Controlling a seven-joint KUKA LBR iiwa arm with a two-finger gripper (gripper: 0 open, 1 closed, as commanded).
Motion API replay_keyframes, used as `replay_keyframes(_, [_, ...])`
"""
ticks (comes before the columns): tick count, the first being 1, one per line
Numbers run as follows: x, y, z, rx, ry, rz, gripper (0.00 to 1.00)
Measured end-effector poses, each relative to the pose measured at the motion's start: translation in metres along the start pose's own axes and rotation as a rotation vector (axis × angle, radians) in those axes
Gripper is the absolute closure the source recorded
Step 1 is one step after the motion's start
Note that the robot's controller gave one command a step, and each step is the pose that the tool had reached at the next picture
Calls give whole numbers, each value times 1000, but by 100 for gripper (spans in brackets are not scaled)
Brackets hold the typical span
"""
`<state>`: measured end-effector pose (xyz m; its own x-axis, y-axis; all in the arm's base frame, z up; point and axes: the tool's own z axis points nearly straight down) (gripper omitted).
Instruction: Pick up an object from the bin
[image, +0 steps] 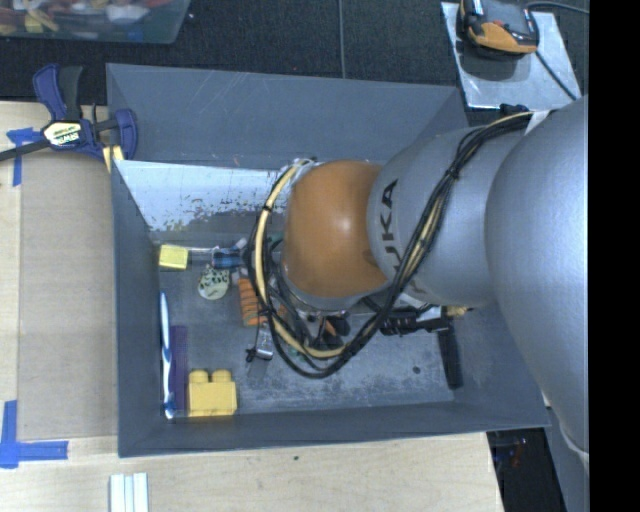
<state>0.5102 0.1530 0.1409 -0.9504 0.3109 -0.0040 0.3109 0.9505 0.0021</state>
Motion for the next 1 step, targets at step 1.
replay_keyframes(1, [-37, -55, 58, -1, -1, -24, 0])
